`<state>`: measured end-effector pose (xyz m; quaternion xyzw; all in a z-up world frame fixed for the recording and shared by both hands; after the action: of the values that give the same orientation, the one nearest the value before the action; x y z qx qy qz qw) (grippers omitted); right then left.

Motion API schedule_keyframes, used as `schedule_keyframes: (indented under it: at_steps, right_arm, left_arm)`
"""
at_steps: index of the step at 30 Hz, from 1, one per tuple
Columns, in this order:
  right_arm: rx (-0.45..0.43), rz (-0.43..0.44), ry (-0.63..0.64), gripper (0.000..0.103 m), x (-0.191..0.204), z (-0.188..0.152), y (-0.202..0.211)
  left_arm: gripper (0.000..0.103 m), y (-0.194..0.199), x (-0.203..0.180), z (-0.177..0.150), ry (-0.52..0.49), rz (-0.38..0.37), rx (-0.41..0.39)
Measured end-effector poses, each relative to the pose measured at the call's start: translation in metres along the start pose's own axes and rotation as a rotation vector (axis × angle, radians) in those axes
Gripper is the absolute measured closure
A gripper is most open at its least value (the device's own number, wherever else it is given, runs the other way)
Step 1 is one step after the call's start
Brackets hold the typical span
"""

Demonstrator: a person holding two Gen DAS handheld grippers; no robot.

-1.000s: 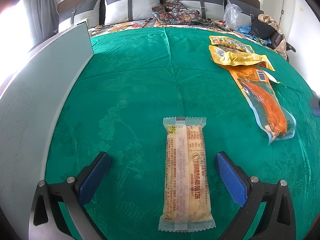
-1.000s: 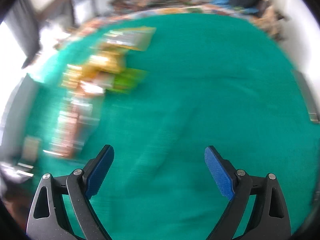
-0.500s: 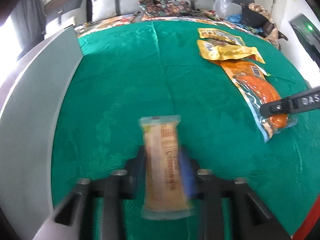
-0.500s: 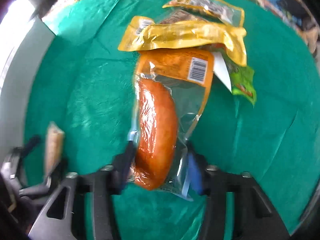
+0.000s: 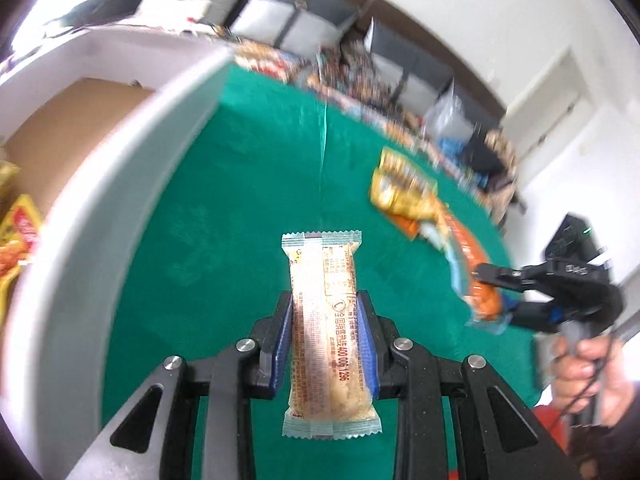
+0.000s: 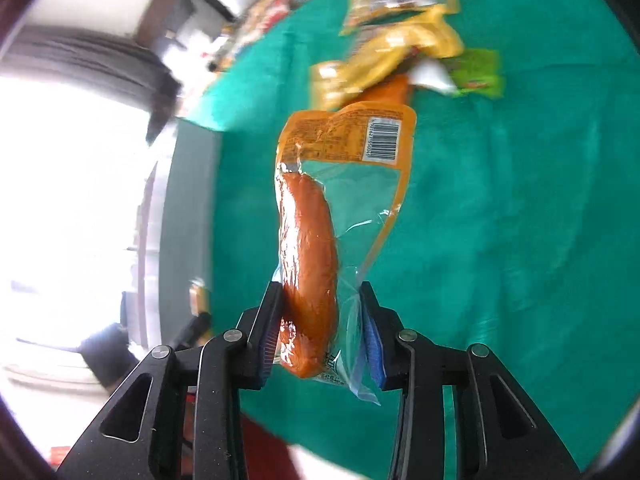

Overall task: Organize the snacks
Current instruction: 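Carry the wafer bar and sausage pack into the white box, open both tools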

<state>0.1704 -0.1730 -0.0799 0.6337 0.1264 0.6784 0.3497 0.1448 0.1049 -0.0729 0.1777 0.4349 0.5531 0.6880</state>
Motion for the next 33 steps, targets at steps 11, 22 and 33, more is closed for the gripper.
schedule_keyframes:
  at_steps: [11,22,33]
  right_arm:
    - [0.201,0.367,0.246,0.057,0.253,-0.061,-0.11]
    - [0.21,0.102,0.416,0.031,0.233,-0.076,-0.146]
    - [-0.155,-0.657,0.556,0.03,-0.055,-0.009,-0.016]
  left_arm:
    - [0.065,0.141,0.159,0.059,0.081,0.355,-0.189]
    - [0.025,0.152,0.219,0.039,0.242,0.445,-0.176]
    - [0.003,0.066,-0.003,0.035,-0.105,0.171,-0.11]
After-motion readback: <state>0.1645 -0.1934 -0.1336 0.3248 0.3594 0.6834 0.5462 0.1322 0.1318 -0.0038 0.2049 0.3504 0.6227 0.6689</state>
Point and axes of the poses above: each gripper's, at about its wrist camera, not at the fingertips, and y roughly against the way its jaws point, x to its left, z to its top, the point moved 7 cm from there along -y, roughly the way its jaws point, and after that the axes turned 9 degrees about z, right-handed, at the moved point
